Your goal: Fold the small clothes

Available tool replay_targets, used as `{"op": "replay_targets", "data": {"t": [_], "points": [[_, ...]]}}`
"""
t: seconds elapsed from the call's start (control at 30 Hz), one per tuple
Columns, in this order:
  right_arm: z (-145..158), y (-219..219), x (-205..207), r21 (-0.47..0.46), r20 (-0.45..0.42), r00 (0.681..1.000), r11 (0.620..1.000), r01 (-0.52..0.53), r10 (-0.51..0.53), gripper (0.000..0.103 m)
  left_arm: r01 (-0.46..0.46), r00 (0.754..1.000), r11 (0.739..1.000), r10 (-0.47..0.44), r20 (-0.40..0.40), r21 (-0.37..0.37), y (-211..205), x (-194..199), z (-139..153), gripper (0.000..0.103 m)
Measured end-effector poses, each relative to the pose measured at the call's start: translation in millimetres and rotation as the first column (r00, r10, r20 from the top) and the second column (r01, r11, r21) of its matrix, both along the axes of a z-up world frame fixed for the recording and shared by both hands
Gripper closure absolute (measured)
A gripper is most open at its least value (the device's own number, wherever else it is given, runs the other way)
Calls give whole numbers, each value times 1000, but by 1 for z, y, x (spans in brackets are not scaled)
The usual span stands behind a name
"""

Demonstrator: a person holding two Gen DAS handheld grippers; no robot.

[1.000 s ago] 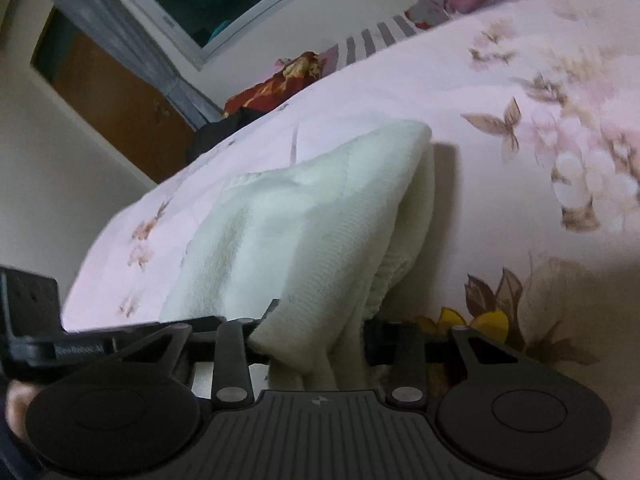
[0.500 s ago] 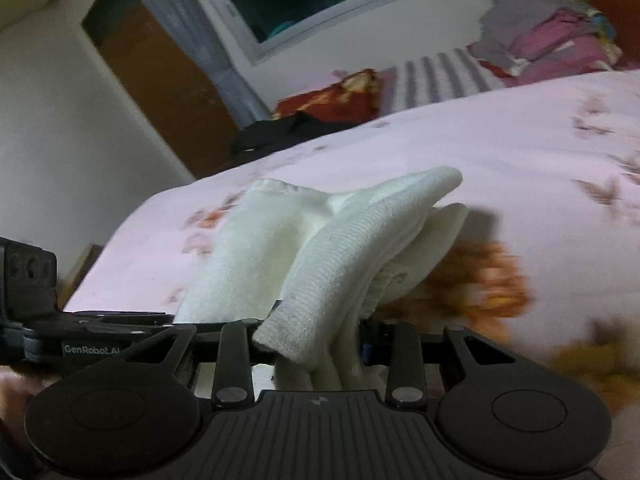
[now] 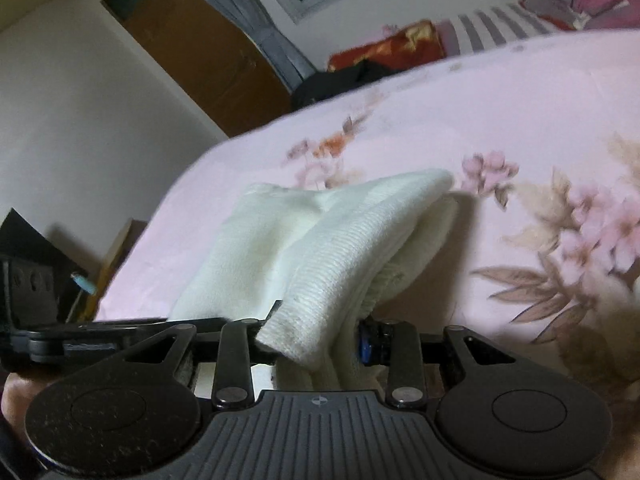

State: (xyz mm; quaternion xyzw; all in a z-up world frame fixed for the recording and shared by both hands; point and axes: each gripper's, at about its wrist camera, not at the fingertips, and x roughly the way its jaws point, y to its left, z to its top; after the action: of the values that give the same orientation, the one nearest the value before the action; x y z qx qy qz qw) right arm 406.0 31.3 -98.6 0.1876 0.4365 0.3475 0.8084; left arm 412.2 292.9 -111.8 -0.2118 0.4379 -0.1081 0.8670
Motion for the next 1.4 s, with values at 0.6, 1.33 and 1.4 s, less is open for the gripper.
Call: {"op": "replay_targets", "data": {"t": [0.6,1.33,1.4], "points": [[7,-42,2,-74,67,989,988,133,-128,34,-118,984,992,111,143,37,29,-27,9,34],[19,24,-18,-367,262,955,930,-35,139,84,42,984,998,-49,171,46,-20,-31,20,69],[12,35,-40,-410,279,938,909,-78,206,84,33,989,999,-36,141,21,-24,-37,9,69]]}}
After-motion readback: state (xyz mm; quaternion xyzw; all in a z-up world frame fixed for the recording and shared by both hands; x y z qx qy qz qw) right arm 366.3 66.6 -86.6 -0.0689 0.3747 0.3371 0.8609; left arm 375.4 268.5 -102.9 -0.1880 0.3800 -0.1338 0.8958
